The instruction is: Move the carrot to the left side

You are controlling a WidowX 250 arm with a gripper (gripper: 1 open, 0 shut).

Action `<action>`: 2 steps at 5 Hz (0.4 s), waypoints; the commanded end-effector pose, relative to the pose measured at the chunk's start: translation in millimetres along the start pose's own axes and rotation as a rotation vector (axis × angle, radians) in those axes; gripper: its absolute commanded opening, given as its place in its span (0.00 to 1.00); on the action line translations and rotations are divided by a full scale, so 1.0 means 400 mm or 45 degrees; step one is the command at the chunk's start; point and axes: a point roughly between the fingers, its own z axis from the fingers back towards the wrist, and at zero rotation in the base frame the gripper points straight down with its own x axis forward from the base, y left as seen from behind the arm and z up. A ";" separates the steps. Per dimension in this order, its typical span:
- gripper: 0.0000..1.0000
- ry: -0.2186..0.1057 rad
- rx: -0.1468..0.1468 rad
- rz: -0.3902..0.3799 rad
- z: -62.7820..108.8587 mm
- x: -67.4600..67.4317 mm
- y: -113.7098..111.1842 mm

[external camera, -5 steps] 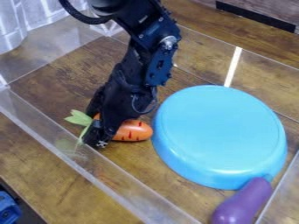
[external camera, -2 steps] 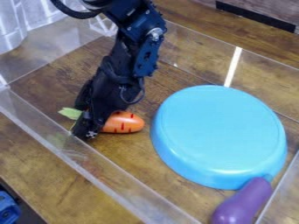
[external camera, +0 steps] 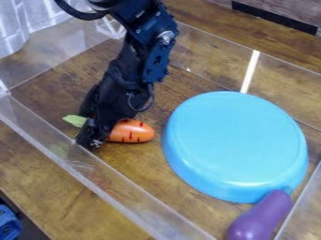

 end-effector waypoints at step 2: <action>0.00 -0.013 0.038 0.040 0.008 -0.042 0.036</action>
